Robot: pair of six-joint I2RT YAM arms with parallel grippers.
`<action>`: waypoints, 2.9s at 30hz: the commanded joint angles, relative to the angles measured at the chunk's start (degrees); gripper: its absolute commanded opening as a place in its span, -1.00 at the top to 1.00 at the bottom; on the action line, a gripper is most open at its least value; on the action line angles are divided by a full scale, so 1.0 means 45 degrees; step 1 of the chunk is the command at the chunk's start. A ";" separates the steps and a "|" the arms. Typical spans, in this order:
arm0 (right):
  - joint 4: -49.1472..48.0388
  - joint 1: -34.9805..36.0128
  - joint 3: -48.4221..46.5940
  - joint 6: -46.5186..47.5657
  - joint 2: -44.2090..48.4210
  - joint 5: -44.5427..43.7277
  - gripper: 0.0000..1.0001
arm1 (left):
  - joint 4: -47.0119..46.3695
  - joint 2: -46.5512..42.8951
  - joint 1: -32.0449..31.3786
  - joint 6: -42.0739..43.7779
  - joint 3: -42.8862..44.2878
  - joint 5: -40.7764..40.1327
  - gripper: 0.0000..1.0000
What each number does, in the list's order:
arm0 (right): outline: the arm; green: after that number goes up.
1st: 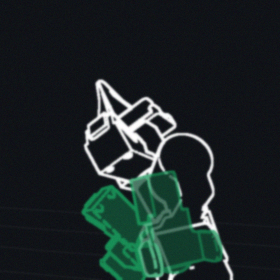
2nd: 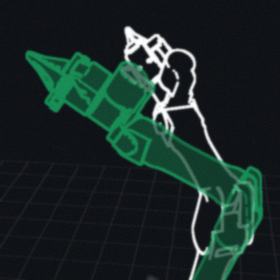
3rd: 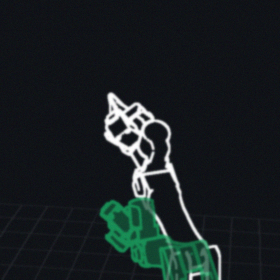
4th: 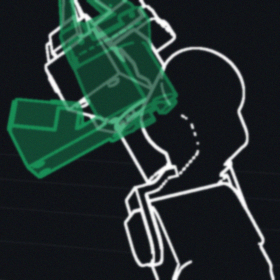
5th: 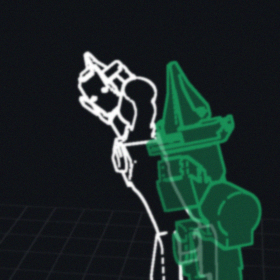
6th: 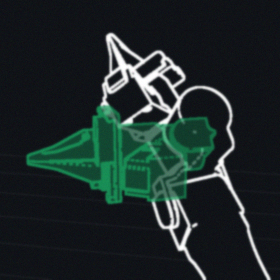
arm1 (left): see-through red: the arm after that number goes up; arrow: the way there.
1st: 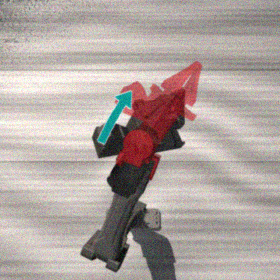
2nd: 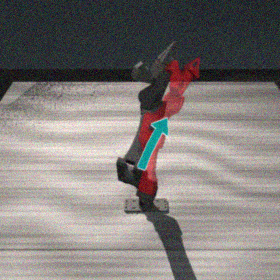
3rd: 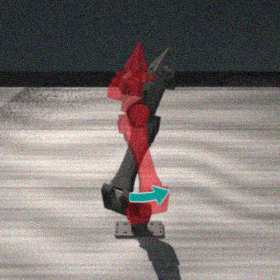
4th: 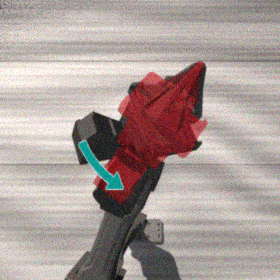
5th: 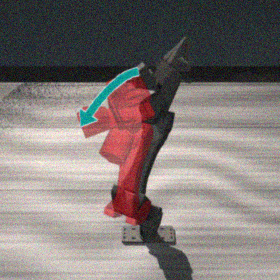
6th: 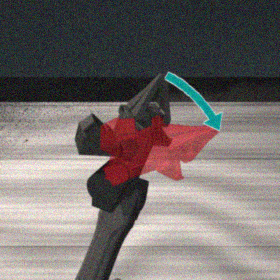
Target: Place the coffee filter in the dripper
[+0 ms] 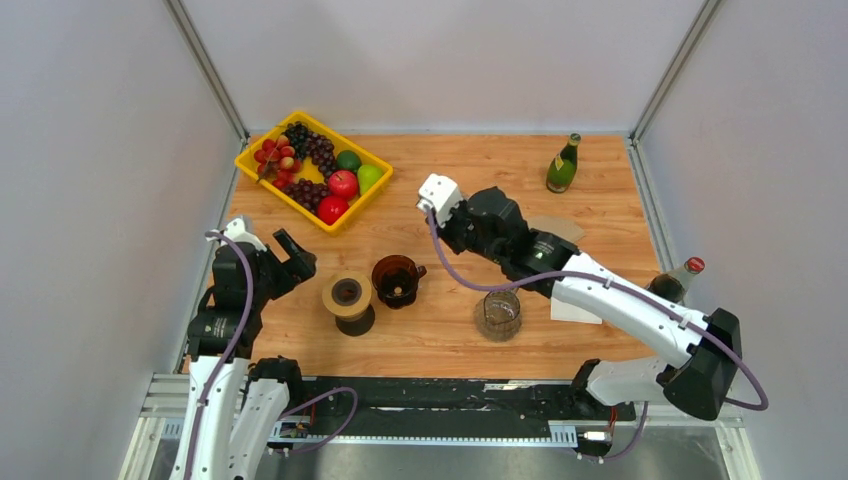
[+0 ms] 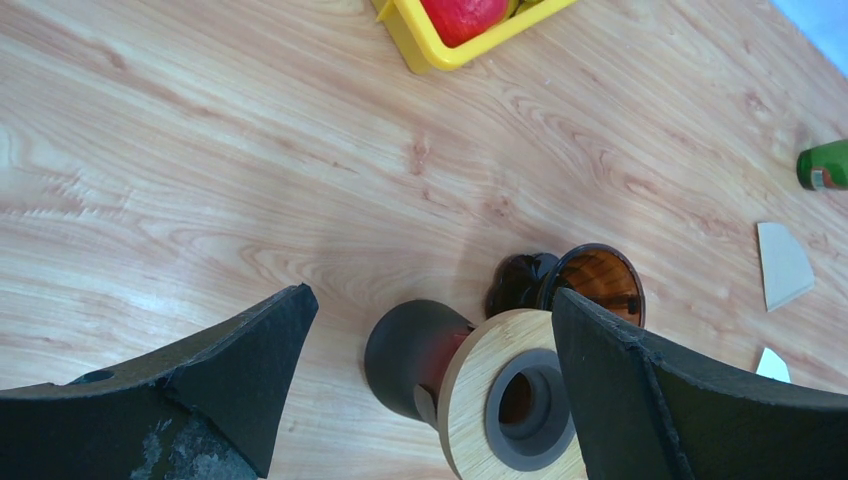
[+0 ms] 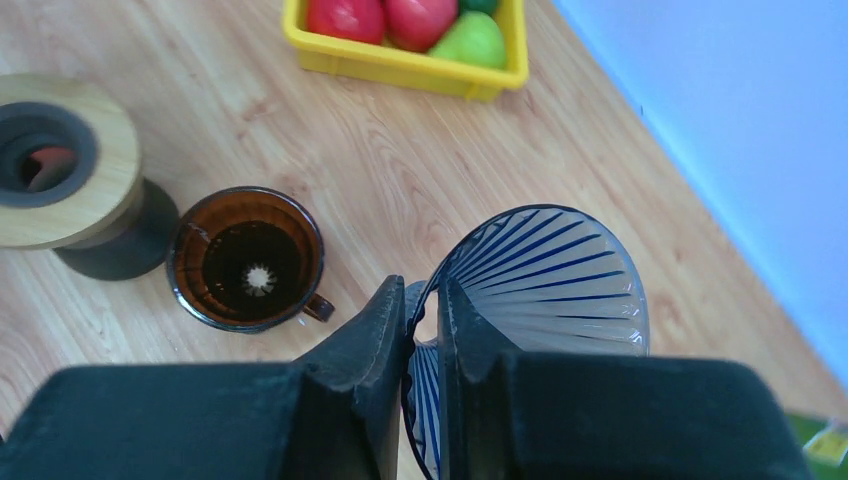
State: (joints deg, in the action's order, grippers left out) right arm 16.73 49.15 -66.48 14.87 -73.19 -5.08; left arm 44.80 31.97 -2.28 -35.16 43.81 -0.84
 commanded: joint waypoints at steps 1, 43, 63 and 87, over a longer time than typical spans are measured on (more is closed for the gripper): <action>-0.0924 0.1687 -0.1117 0.3261 -0.0415 0.0217 1.00 | 0.0199 0.0131 -0.0039 0.0211 0.0383 -0.0221 -1.00; -0.0993 0.5485 -0.3783 0.7403 -0.5823 0.3144 0.97 | 0.1204 -0.0063 -0.0039 -0.0159 0.0329 -0.1317 -1.00; -0.0957 0.5621 -0.2161 0.6329 -0.6040 0.3345 1.00 | 0.1502 -0.0280 -0.0039 -0.0140 0.0526 -0.1516 -1.00; 0.2972 0.5639 -0.1972 0.5321 -0.7635 0.3761 1.00 | 0.1321 -0.0435 -0.0034 0.0000 0.0097 -0.1670 -1.00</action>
State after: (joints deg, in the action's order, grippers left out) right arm 9.93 74.22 -77.10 43.13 -100.55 6.92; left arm 51.64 30.68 -2.28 -35.64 43.94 -8.03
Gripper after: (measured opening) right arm 0.162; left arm 1.000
